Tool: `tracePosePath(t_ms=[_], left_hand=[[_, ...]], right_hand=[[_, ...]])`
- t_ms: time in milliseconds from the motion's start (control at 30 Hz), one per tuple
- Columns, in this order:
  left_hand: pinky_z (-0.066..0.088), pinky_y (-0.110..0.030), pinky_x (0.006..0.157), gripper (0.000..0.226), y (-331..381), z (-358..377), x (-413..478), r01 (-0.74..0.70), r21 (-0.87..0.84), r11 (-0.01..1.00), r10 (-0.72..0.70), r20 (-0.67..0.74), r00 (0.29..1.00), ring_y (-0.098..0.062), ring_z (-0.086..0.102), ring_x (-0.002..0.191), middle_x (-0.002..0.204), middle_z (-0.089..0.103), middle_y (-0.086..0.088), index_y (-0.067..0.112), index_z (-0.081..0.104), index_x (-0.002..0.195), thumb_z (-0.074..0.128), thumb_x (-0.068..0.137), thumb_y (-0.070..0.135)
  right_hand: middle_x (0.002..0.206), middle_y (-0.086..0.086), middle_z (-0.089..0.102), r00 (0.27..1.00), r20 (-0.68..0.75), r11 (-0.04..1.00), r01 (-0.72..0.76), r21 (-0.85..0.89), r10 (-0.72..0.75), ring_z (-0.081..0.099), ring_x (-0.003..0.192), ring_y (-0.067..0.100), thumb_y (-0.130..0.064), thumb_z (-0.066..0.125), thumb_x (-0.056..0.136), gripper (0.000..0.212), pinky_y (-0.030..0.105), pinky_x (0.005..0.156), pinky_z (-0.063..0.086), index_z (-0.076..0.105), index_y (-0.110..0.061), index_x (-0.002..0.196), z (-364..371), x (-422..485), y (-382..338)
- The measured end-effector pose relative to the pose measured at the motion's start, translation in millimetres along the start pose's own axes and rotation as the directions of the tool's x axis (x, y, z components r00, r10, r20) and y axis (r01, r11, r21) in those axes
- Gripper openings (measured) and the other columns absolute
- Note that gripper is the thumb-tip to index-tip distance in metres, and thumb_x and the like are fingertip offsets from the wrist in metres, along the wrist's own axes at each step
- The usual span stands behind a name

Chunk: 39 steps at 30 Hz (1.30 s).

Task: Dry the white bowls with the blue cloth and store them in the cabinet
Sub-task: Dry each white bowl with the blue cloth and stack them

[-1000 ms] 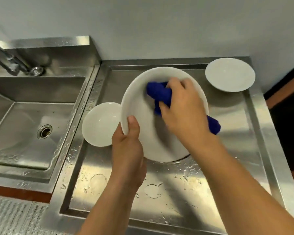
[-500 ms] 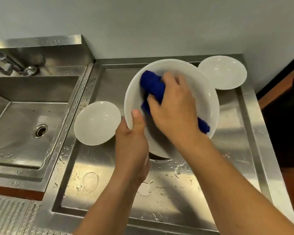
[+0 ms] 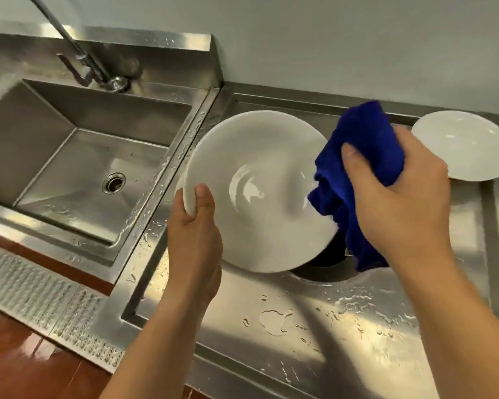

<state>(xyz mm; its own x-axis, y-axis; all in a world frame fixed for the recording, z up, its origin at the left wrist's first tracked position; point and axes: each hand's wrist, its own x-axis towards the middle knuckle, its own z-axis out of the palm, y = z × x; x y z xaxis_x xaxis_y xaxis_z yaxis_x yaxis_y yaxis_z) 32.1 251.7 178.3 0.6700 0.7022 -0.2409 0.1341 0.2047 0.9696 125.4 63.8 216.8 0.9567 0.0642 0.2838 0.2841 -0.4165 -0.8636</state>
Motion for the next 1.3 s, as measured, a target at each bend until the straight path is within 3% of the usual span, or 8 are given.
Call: tracePosePath(t_ms=[100,267,533,767,900,1133,1200,1300], left_hand=[[0.064,-0.028,0.071,0.029,4,-24,25,0.019,0.017,1.0,-0.018,-0.056,0.998,-0.009,0.079,0.097,0.109,0.082,0.011,0.029,0.063,0.136,0.05,0.112,0.037],[0.056,-0.057,0.104,0.024,-13,-52,83,-0.001,0.088,0.996,0.008,-0.077,0.997,-0.028,0.072,0.118,0.124,0.076,-0.003,0.029,0.067,0.127,0.049,0.113,0.034],[0.054,-0.013,0.064,0.019,-62,-76,159,-0.025,0.256,0.966,0.038,-0.044,0.998,0.007,0.071,0.083,0.095,0.074,0.029,0.039,0.066,0.114,0.049,0.109,0.031],[0.05,-0.018,0.071,0.023,-84,-77,185,-0.068,0.402,0.913,0.07,0.008,0.997,-0.006,0.07,0.095,0.107,0.073,0.009,0.027,0.064,0.123,0.047,0.107,0.029],[0.043,-0.004,0.059,0.015,-89,-73,194,-0.093,0.535,0.84,0.099,0.018,0.995,0.01,0.064,0.079,0.091,0.069,0.014,0.026,0.062,0.108,0.047,0.109,0.024],[0.046,-0.004,0.061,0.018,-96,-70,199,-0.091,0.61,0.787,0.097,0.023,0.995,0.005,0.066,0.092,0.098,0.069,0.014,0.022,0.061,0.119,0.044,0.111,0.025],[0.048,-0.007,0.064,0.016,-97,-70,200,-0.105,0.616,0.78,0.113,0.027,0.993,0.0,0.068,0.094,0.098,0.069,0.013,0.024,0.059,0.116,0.044,0.111,0.027],[0.047,-0.03,0.077,0.018,-101,-71,205,-0.12,0.637,0.761,0.141,0.018,0.99,-0.023,0.065,0.101,0.106,0.065,-0.001,0.016,0.06,0.116,0.045,0.11,0.024]], right_hand=[[0.066,-0.003,0.056,0.983,0.183,0.999,0.0,-0.052,0.009,0.051,0.062,0.009,-0.039,0.066,0.093,0.029,0.022,0.053,0.038,0.055,-0.021,0.073,37,8,-7],[0.064,-0.016,0.062,0.936,0.341,0.985,-0.036,-0.169,0.093,0.055,0.056,-0.002,-0.028,0.068,0.093,0.031,0.007,0.046,0.037,0.055,-0.025,0.065,112,15,0],[0.045,-0.035,0.055,0.899,0.379,0.971,-0.165,-0.173,0.22,0.055,0.042,-0.02,-0.012,0.065,0.094,0.038,-0.002,0.035,0.031,0.055,-0.03,0.061,193,21,24],[0.041,-0.026,0.054,0.884,0.363,0.955,-0.26,-0.144,0.296,0.055,0.041,-0.02,-0.007,0.063,0.095,0.031,-0.002,0.033,0.029,0.059,-0.01,0.064,215,20,32],[0.043,-0.03,0.055,0.881,0.349,0.947,-0.284,-0.148,0.319,0.055,0.043,-0.022,-0.008,0.064,0.096,0.034,-0.003,0.034,0.03,0.059,-0.018,0.064,220,23,39],[0.039,-0.031,0.052,0.865,0.336,0.927,-0.333,-0.17,0.373,0.053,0.04,-0.021,-0.011,0.066,0.097,0.04,-0.002,0.033,0.029,0.056,-0.023,0.06,230,22,51],[0.04,-0.032,0.053,0.865,0.333,0.926,-0.331,-0.183,0.375,0.054,0.041,-0.021,-0.012,0.067,0.096,0.041,-0.002,0.033,0.029,0.056,-0.026,0.058,233,22,52],[0.041,-0.029,0.054,0.866,0.328,0.923,-0.328,-0.199,0.378,0.055,0.039,-0.017,-0.014,0.067,0.095,0.044,-0.001,0.033,0.03,0.054,-0.026,0.055,238,22,55]])
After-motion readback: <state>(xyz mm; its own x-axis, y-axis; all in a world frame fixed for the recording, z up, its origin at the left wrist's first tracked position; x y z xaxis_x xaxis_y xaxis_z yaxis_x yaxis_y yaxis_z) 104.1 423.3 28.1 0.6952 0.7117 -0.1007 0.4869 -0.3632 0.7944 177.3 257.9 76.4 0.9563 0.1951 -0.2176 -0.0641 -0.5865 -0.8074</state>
